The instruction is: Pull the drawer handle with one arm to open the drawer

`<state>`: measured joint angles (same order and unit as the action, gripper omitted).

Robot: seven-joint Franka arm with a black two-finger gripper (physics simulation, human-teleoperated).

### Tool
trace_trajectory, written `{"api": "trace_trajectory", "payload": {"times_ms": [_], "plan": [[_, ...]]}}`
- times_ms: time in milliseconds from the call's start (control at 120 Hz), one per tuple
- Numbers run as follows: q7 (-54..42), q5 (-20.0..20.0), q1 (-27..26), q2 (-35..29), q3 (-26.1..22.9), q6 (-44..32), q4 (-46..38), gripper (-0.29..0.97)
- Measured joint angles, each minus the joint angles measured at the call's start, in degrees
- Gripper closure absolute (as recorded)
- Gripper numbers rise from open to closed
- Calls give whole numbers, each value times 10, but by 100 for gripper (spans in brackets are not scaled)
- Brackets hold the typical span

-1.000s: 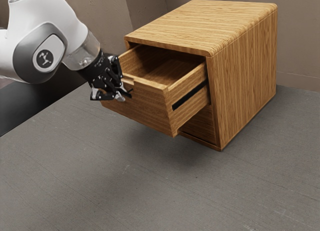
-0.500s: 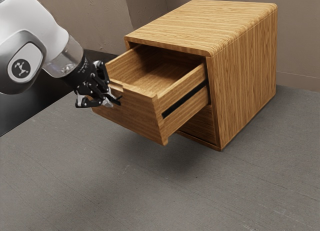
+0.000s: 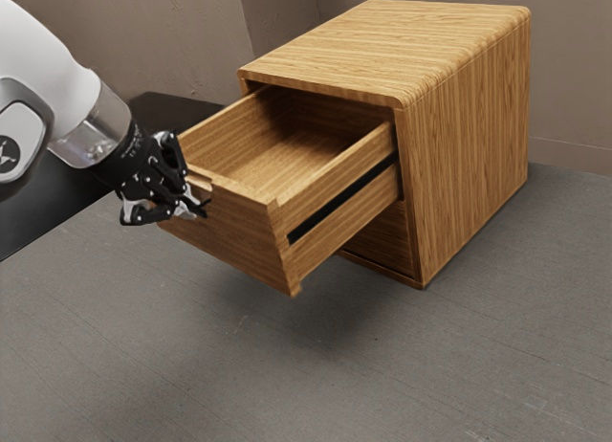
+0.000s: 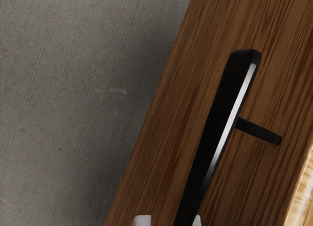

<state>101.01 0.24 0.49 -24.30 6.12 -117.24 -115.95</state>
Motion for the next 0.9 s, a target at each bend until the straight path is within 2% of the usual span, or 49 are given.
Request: {"api": "trace_trajectory", "payload": {"times_ms": [400, 600, 658, 900], "plan": [[8, 1, 5, -25, -9, -1, -20, 76], [12, 4, 12, -32, -15, -5, -21, 65], [13, 5, 14, -37, -17, -7, -23, 68], [16, 5, 17, -52, -22, -5, -24, 48]]}}
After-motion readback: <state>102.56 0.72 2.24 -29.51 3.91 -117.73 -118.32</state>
